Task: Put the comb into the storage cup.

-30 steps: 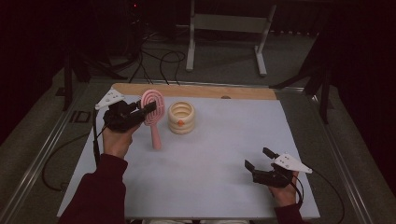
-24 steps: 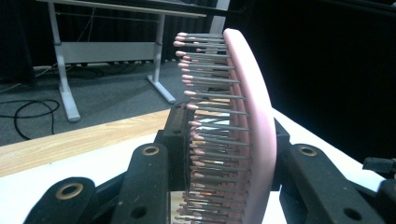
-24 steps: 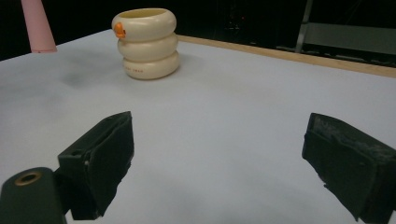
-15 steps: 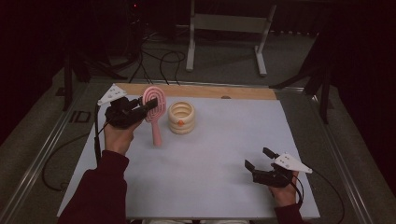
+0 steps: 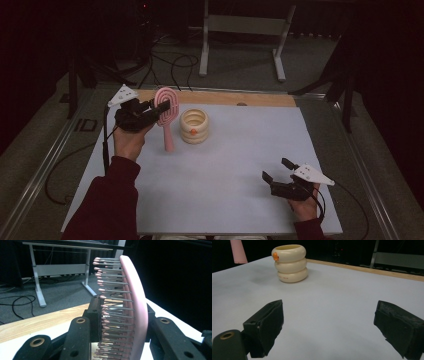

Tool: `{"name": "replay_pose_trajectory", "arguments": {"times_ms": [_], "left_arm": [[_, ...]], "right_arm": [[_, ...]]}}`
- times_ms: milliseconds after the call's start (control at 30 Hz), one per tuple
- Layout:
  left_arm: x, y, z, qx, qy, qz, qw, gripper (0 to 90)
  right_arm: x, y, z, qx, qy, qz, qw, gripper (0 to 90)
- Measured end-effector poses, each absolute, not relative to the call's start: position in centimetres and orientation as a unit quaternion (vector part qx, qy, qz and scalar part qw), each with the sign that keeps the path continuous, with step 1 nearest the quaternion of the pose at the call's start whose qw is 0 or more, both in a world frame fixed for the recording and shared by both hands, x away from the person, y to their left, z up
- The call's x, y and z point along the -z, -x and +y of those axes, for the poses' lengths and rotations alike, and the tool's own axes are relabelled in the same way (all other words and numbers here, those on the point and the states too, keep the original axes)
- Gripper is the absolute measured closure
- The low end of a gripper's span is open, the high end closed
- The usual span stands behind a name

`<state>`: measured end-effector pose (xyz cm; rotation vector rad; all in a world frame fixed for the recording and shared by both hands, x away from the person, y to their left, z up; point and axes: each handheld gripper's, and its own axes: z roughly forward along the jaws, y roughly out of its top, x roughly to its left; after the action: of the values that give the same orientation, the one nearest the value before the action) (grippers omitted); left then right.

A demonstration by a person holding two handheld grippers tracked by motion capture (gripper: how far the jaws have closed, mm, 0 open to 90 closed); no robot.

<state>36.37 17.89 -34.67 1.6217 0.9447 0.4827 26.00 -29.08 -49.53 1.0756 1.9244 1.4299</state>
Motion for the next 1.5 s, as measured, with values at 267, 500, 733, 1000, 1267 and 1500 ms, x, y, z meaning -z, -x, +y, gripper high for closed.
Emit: {"name": "replay_pose_trajectory", "arguments": {"times_ms": [267,500,733,1000,1267,1500], "left_arm": [[34.3,-36.8,17.8,-0.209,-0.691,0.398,0.567,64.7],[33.7,-37.2,17.7,-0.213,-0.690,0.396,0.567,64.7],[33.1,-37.6,17.4,-0.217,-0.691,0.394,0.566,64.7],[32.5,-38.2,17.1,-0.221,-0.692,0.392,0.564,64.7],[32.0,-38.8,16.8,-0.225,-0.695,0.391,0.559,64.7],[31.4,-39.1,16.8,-0.228,-0.694,0.389,0.561,64.7]], "right_arm": [[49.5,-26.0,-29.1,-0.527,-0.396,0.708,0.254,9.2],[49.5,-26.0,-29.1,-0.527,-0.396,0.708,0.253,9.2],[49.5,-26.0,-29.1,-0.527,-0.396,0.708,0.253,9.2],[49.5,-26.0,-29.2,-0.527,-0.398,0.707,0.252,9.2],[49.5,-26.0,-29.2,-0.529,-0.399,0.705,0.251,9.2],[49.5,-26.0,-29.2,-0.529,-0.398,0.706,0.251,9.2]]}}
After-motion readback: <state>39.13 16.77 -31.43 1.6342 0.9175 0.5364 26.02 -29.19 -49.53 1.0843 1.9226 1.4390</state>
